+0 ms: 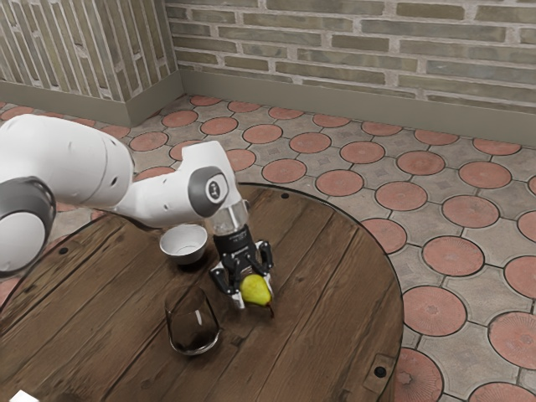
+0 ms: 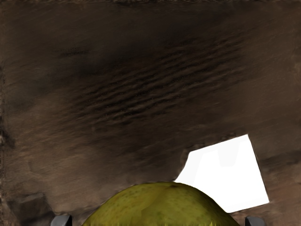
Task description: Place the pear in the bowl.
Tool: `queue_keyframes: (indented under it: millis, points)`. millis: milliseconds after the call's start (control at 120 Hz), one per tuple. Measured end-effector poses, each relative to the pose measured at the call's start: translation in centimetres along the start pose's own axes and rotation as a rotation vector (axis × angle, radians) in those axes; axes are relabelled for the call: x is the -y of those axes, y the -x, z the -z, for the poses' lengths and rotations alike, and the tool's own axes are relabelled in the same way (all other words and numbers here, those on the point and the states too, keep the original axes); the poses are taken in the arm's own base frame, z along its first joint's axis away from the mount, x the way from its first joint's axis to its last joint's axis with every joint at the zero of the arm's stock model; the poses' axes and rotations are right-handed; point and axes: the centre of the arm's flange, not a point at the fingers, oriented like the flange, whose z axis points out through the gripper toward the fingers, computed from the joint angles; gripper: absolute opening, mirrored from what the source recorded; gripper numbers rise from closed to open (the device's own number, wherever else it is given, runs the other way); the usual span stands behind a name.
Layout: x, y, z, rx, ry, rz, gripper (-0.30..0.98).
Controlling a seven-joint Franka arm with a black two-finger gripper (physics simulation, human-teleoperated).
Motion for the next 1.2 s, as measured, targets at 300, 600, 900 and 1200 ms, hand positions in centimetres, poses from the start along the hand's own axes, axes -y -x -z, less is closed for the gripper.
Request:
queue_keyframes:
  millis: [300, 600, 900, 1200]
  points:
    - [1.4, -5.7, 9.6, -0.074, 0.043, 0.045, 0.26]
    - [2.6, -15.3, 16.7, -0.161, 0.041, 0.127, 0.19]
    - [3.2, -17.9, 14.6, -0.140, -0.027, 0.153, 0.15]
    - [3.7, -18.5, 14.8, -0.122, -0.022, 0.159, 0.51]
